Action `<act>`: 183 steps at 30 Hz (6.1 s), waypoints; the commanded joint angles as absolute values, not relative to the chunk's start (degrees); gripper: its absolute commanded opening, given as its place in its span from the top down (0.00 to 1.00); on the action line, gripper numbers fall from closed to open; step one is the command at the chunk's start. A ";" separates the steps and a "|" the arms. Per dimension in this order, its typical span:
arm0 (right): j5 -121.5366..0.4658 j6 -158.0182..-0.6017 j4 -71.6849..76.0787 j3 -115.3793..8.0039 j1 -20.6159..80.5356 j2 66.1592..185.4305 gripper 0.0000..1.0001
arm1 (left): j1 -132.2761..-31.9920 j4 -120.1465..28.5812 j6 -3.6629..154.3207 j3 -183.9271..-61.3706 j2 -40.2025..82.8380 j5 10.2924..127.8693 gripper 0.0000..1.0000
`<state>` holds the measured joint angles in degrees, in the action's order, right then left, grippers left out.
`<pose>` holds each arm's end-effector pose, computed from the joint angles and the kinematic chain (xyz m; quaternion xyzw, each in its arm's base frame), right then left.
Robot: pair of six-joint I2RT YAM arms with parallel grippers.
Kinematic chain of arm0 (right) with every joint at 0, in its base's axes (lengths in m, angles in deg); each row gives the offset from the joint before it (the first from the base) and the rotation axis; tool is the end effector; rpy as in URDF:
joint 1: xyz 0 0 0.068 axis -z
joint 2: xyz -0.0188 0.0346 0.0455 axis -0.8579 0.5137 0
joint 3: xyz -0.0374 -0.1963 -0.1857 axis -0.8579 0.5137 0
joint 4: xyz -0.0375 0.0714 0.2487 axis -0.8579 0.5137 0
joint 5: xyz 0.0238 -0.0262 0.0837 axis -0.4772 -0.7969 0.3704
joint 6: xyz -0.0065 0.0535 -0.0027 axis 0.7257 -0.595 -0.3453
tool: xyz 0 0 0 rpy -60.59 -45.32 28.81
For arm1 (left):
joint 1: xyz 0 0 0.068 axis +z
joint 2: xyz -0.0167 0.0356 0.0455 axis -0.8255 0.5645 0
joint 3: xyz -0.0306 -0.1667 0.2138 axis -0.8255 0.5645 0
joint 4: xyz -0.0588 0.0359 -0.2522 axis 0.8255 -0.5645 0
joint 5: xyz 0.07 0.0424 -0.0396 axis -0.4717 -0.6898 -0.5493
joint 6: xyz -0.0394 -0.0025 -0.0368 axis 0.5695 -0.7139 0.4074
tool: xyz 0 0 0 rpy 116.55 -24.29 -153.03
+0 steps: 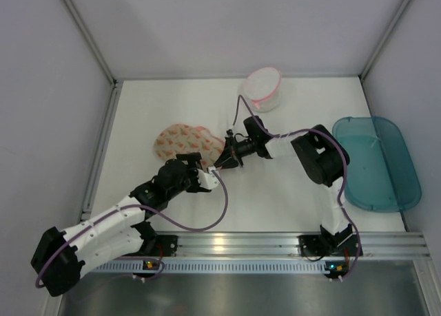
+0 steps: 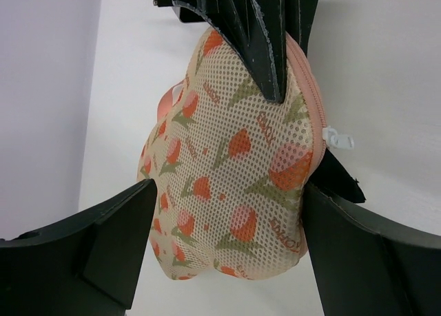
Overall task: Place the bra in the laundry bag and zip it closed
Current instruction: Zip the laundry bag at the center of the board.
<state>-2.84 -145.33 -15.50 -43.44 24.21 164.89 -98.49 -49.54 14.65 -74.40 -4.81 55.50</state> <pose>0.3205 0.2630 0.1218 -0.0207 -0.7919 -0.5854 0.1723 0.1432 -0.1284 0.2131 0.5956 0.6094 0.0679 0.5189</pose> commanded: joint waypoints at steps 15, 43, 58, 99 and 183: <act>0.90 -142.10 -13.23 -44.59 22.17 163.54 1.00 | -98.17 -50.00 14.53 -79.93 -2.24 59.23 0.13; 2.23 -148.19 -20.64 -42.65 20.41 163.98 1.00 | -99.40 -38.30 11.10 -73.93 4.64 56.75 0.09; 2.05 -145.88 -17.38 -44.94 21.47 164.86 1.00 | -99.76 -70.99 16.38 -79.92 -9.70 73.55 0.10; 1.70 -144.13 -15.71 -43.88 22.00 164.60 1.00 | -99.76 -67.93 18.75 -85.55 -7.68 63.46 0.24; 2.31 -147.29 -19.05 -42.83 20.42 163.72 1.00 | -99.76 -53.69 15.59 -79.22 -2.41 53.79 0.17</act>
<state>0.66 -146.69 -16.27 -42.59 21.81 165.44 -99.62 -60.62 16.20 -80.19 -2.43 56.37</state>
